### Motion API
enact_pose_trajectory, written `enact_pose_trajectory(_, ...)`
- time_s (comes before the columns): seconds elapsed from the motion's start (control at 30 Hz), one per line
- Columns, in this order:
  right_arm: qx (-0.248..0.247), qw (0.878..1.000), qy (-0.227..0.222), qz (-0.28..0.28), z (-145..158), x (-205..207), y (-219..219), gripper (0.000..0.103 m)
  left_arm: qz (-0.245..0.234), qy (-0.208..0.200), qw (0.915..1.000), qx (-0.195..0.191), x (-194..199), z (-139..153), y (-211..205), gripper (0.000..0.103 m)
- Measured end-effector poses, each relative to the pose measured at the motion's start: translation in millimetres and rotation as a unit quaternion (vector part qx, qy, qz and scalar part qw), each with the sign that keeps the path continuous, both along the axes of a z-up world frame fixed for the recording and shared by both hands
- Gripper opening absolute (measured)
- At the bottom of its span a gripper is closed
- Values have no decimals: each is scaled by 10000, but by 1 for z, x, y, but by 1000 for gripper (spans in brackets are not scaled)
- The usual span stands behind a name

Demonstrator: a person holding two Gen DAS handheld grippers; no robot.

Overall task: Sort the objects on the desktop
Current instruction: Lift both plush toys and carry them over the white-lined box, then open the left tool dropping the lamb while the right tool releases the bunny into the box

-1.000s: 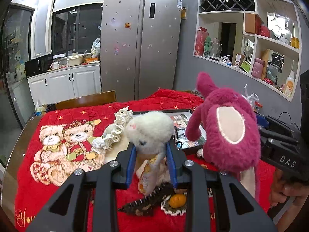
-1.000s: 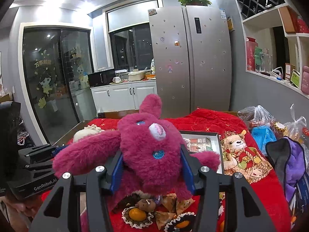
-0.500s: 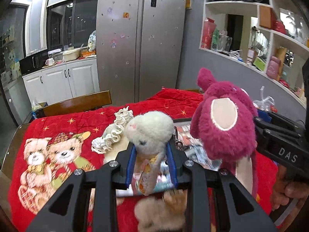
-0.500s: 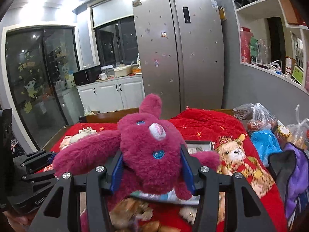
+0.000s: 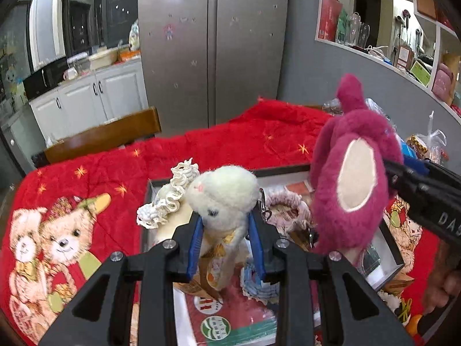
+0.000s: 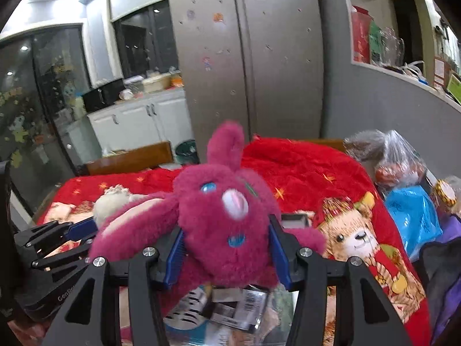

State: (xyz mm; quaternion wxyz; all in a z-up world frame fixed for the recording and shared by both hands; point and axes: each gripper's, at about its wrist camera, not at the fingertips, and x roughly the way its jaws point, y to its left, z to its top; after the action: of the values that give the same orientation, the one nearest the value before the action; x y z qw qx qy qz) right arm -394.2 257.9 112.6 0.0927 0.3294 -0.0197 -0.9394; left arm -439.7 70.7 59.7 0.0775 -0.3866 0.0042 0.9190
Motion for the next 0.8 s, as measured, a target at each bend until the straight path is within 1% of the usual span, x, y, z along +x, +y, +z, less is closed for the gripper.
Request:
enact_pose_trajectory(0.07, 2, 10000, -16, -39, -2, -1, 2, 53, -18, -13, 10000, -56, 3, -7, 1, 31)
enact_pose_trajectory(0.2, 208, 9997, -68, -51, -9, -1, 0, 53, -32, -38, 9999, -98, 3, -17, -1, 31)
enact_pose_trajectory(0.27, 261, 9994, -221, 8, -19, -3, -2, 53, -45, -78, 9999, -118, 2, -21, -1, 31)
enact_pose_trajectory(0.43, 516, 9952, -815, 165, -52, -14, -11, 53, -80, -150, 9997, -165, 2, -30, -3, 31)
enact_pose_trajectory(0.53, 635, 9935, -921, 214, -61, -15, -18, 53, -100, -135, 9997, -192, 3, -31, -2, 31)
enact_pose_trajectory(0.67, 761, 9924, -942, 227, -66, -14, -25, 53, -151, -101, 9993, -312, 4, -34, 3, 32)
enact_pose_trajectory(0.7, 781, 9922, -943, 225, -68, -14, -26, 53, -157, -87, 9992, -345, 5, -34, 4, 34)
enact_pose_trajectory(0.73, 811, 9920, -944, 220, -68, -14, -28, 53, -153, -80, 9992, -370, 5, -33, 4, 39)
enact_pose_trajectory(0.77, 828, 9918, -949, 222, -68, -14, -29, 58, -130, -92, 9992, -374, 6, -32, 4, 41)
enact_pose_trajectory(0.8, 821, 9915, -974, 247, -67, -14, -30, 59, -110, -102, 9994, -325, 6, -30, 1, 42)
